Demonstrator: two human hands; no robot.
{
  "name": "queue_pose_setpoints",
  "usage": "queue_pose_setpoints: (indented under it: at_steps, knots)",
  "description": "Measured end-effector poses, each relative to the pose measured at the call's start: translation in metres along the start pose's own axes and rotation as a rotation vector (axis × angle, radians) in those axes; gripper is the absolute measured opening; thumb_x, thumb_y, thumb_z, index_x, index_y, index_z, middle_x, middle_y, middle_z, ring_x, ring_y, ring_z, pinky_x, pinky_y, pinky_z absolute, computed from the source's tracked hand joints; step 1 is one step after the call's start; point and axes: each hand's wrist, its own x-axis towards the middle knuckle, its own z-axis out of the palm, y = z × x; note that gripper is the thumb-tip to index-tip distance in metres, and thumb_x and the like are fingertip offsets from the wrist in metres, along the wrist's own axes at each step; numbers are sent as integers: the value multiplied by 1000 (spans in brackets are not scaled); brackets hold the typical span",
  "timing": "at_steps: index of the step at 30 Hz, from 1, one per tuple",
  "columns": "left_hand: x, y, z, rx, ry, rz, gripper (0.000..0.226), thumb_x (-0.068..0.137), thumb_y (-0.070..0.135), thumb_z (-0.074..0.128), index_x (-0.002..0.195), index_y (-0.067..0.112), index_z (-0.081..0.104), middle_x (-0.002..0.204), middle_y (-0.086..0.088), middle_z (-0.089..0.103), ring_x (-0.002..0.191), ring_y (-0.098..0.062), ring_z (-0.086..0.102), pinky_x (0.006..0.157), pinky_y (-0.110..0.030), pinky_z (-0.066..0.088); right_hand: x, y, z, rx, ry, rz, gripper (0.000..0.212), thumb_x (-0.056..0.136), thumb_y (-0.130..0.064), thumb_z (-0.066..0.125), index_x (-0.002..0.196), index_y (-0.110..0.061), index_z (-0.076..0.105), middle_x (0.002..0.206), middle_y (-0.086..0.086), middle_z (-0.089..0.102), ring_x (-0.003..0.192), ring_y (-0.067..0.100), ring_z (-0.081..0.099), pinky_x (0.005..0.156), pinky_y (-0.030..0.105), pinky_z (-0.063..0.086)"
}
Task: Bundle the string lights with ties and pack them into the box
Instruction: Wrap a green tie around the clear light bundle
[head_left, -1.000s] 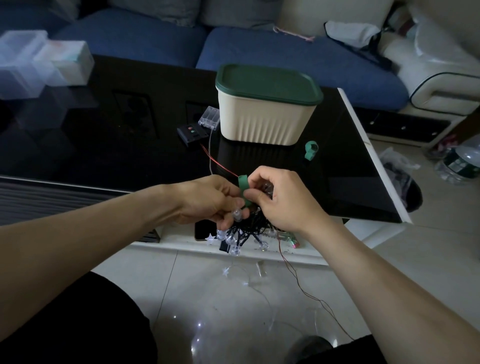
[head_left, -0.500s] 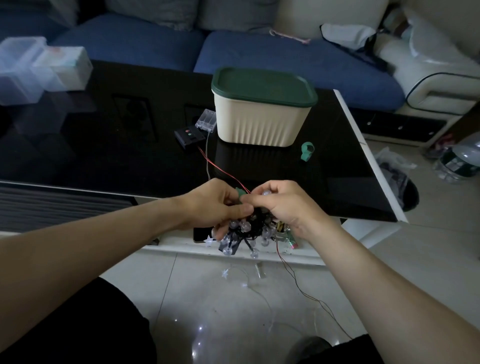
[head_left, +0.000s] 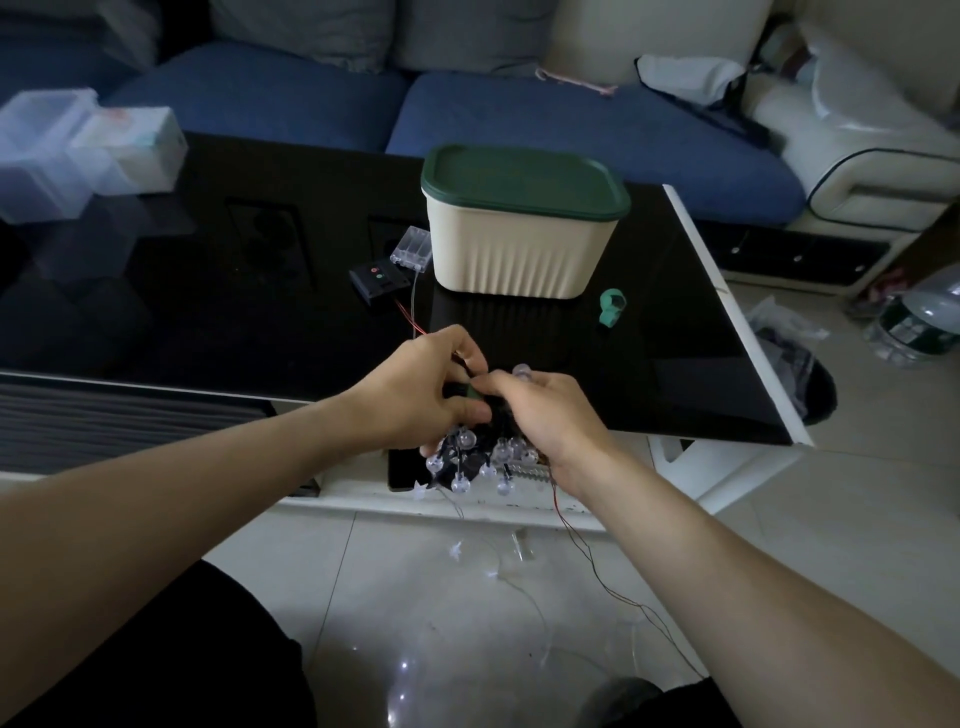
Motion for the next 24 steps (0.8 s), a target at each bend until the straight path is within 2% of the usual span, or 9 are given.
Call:
queue_pose_setpoints:
  at_steps: [2, 4, 8, 11, 12, 14, 17, 21, 24]
  knots:
    - [2, -1, 1, 65, 51, 38, 27, 82, 9, 78, 94, 16, 55, 82, -4, 72, 47, -25, 64, 40, -31, 49, 2, 0, 0, 16, 0, 9, 47, 80, -37, 77, 108, 0, 70, 101, 16, 76, 98, 29, 73, 98, 47, 54]
    - [4, -3, 1, 149, 103, 75, 24, 80, 13, 80, 88, 19, 59, 84, 0, 73, 52, -8, 65, 49, -31, 52, 5, 1, -3, 5, -12, -13, 41, 81, -36, 77, 104, -1, 73, 99, 16, 76, 97, 28, 74, 98, 46, 55]
    - [7, -5, -3, 208, 181, 124, 19, 79, 20, 82, 90, 19, 66, 86, 5, 73, 76, -8, 70, 70, -39, 59, 7, -3, -21, -58, -136, -107, 21, 85, -30, 77, 97, -12, 78, 92, 5, 79, 90, 16, 75, 85, 29, 57]
    - [4, -1, -1, 210, 148, 170, 15, 83, 17, 78, 94, 18, 68, 88, 2, 74, 59, 8, 63, 60, -25, 53, 10, -4, -33, -183, -218, -203, 13, 81, -17, 79, 93, -13, 76, 84, -2, 76, 83, 13, 73, 79, 26, 54]
    - [3, 0, 1, 217, 134, 180, 14, 84, 15, 76, 96, 15, 70, 86, 1, 74, 52, 9, 60, 56, -22, 50, 10, -4, -36, -231, -226, -233, 12, 80, -12, 78, 91, -12, 74, 78, -4, 74, 79, 10, 71, 77, 26, 53]
    - [2, 3, 4, 232, 119, 189, 13, 85, 14, 75, 98, 11, 72, 80, -1, 73, 45, 2, 60, 53, -28, 53, 11, -4, -40, -355, -224, -301, 13, 79, -9, 79, 90, -11, 73, 75, -4, 71, 74, 8, 67, 75, 29, 52]
    - [3, 3, 5, 224, 133, 160, 8, 87, 14, 72, 95, 11, 72, 66, 0, 69, 40, -11, 62, 51, -31, 56, 9, -5, -38, -458, -207, -370, 22, 75, -24, 87, 87, -14, 72, 80, 0, 75, 77, 7, 70, 75, 29, 55]
    - [7, 5, 4, 249, 69, 139, 2, 91, 16, 68, 90, 14, 69, 52, 1, 65, 43, -10, 63, 53, -26, 54, 7, -1, -36, -566, -51, -458, 17, 75, -23, 82, 81, -15, 68, 75, -1, 69, 70, 8, 65, 63, 25, 49]
    - [9, 2, 3, 277, -78, 98, 9, 96, 21, 61, 87, 19, 64, 54, 1, 68, 51, -8, 67, 60, -27, 55, 9, 3, -37, -636, 11, -506, 14, 75, -19, 79, 81, -15, 66, 89, -3, 59, 77, 9, 61, 63, 21, 46]
